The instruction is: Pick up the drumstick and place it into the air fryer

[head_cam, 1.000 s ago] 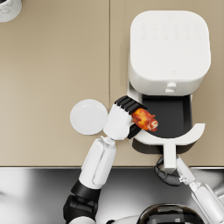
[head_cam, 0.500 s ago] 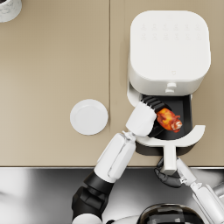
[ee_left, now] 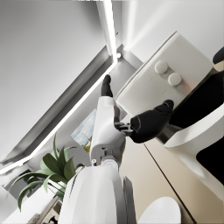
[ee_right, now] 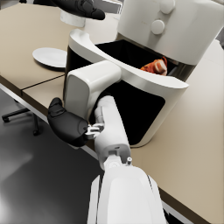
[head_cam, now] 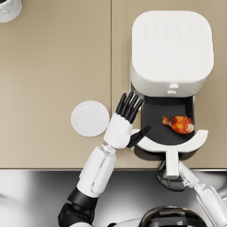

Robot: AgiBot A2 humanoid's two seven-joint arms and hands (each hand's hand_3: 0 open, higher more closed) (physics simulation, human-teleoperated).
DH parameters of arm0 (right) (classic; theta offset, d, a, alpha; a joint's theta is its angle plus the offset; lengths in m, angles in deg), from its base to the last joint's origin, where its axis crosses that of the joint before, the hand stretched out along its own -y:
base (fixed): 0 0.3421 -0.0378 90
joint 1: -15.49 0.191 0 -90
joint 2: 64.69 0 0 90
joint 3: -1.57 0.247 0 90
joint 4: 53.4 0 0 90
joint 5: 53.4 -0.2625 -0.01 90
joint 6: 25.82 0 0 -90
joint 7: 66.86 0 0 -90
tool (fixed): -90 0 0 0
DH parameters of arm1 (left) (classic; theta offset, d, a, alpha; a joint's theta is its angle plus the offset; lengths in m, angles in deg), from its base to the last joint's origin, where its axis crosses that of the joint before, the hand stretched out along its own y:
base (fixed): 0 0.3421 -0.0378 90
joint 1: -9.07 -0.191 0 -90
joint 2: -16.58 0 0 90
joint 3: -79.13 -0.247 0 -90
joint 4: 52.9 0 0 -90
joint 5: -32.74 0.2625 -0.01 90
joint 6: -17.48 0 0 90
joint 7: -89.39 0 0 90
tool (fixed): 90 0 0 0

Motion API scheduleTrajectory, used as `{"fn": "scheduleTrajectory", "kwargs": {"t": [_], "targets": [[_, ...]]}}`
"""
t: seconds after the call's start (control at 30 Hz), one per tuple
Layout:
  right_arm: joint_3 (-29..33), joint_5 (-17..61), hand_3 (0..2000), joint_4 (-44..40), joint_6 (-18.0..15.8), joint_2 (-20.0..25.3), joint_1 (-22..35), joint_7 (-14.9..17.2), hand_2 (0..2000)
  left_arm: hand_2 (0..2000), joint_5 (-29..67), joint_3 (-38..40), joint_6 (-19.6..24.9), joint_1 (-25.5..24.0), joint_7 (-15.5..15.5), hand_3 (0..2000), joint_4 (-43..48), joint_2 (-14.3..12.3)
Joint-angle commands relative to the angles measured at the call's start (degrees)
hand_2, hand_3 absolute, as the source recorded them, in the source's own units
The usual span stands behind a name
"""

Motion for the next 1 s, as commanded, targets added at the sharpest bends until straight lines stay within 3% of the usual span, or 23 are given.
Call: {"fn": "scheduleTrajectory", "kwargs": {"t": [0.03, 0.2, 0.3, 0.33, 0.37, 0.47, 1.0], "targets": [[-18.0, 0.0, 2000, 15.3, -0.6, 2.4, 0.8, 0.0, 2000, 0, 0.0, 7.8, 0.0, -6.6, 0.0, 0, 7.5, 4.4], [-8.8, 0.0, 2000, 8.5, -4.4, 9.4, 4.4, -0.2, 2000, 0, 0.0, 13.4, -0.1, -15.0, 0.0, 0, 12.2, 8.2], [-6.4, 0.0, 2000, 5.6, -7.0, 12.0, 6.2, -0.3, 2000, 0, 0.0, 16.2, -0.1, -17.7, 0.0, 0, 13.9, 9.1], [-1.6, 0.0, 2000, -0.1, -7.6, 16.6, 9.6, -0.3, 2000, 0, 0.0, 21.2, -0.1, -19.9, 0.0, 0, 15.8, 9.2], [-1.1, 0.0, 2000, -1.2, -8.9, 17.1, 10.7, -0.3, 2000, 0, 0.0, 22.0, -0.1, -20.3, 0.0, 0, 16.3, 9.1], [-1.8, 0.0, 2000, -4.7, -10.2, 16.6, 14.2, -0.4, 2000, 0, 0.0, 23.3, -0.1, -20.6, 0.0, 0, 16.9, 8.9], [-9.2, 0.2, 2000, -29.8, -9.3, 16.1, 35.5, -0.5, 2000, 0, 0.0, 26.8, -0.1, -17.6, 0.0, 0, 12.6, 7.4]]}}
